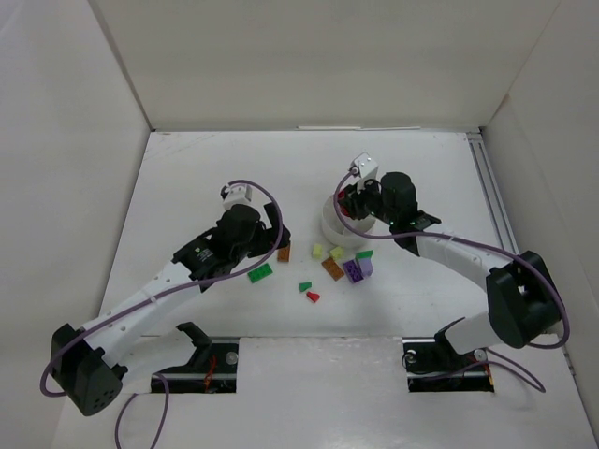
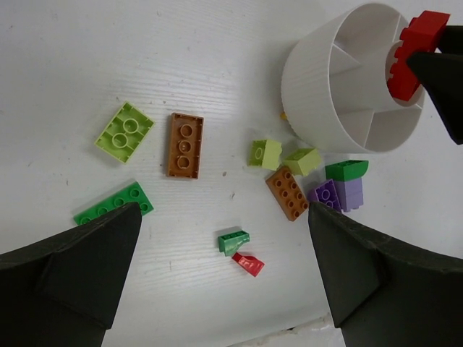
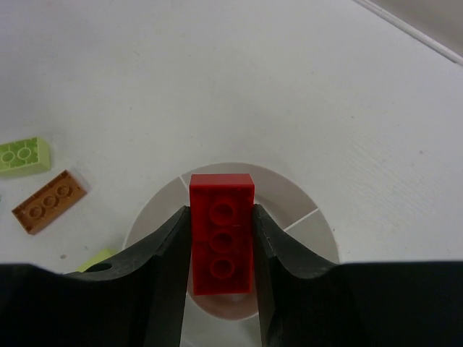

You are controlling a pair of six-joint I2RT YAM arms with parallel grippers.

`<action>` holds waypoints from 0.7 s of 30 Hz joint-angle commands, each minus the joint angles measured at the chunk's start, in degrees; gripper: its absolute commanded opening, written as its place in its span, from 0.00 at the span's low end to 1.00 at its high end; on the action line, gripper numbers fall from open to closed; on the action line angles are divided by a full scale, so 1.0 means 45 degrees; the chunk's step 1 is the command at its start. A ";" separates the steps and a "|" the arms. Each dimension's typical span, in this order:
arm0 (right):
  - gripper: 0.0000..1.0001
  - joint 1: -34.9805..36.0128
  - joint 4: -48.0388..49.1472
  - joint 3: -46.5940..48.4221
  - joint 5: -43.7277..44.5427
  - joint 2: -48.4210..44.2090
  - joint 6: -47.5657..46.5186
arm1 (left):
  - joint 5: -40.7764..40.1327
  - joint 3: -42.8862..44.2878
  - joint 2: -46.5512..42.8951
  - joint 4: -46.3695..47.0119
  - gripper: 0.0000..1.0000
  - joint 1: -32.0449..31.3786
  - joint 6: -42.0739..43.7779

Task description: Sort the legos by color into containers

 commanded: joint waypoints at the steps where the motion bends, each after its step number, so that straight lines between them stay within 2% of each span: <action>1: 0.35 -0.0135 0.1095 -0.0174 -0.0425 0.0036 0.0135 | 0.0236 0.0264 -0.0018 0.0423 1.00 0.0101 0.0216; 5: 0.44 -0.0252 0.1368 -0.0427 -0.0581 0.0036 0.0135 | 0.0354 0.0262 0.0099 0.0423 1.00 0.0101 0.0100; 6: 0.50 -0.0252 0.1368 -0.0428 -0.0581 0.0036 0.0135 | 0.0489 0.0262 0.0099 0.0423 1.00 0.0101 0.0099; 10: 0.60 -0.0252 0.1368 -0.0680 -0.0581 -0.0449 0.0135 | 0.0608 0.0262 0.0099 0.0423 1.00 0.0101 0.0099; 13: 0.66 -0.0252 0.1368 -0.0973 -0.0210 -0.1037 0.0252 | 0.0841 0.0262 0.0099 0.0286 1.00 0.0101 0.0099; 16: 0.67 -0.0252 0.1368 -0.1247 -0.0034 -0.1776 0.0465 | 0.1484 0.0145 0.0099 0.0441 1.00 0.0101 0.0099; 19: 0.67 -0.0252 0.0708 -0.1132 0.1523 -0.2540 0.1460 | 0.2715 0.0008 0.0586 0.0579 1.00 0.0101 0.0099; 20: 0.72 -0.0252 -0.0340 -0.0996 0.2186 -0.3026 0.2275 | 0.2872 0.0008 0.0916 0.0579 1.00 -0.0170 -0.0172; 21: 0.75 -0.0252 -0.0969 -0.0840 0.3875 -0.3263 0.2825 | 0.2873 0.0008 0.1112 0.0463 1.00 -0.0772 -0.0368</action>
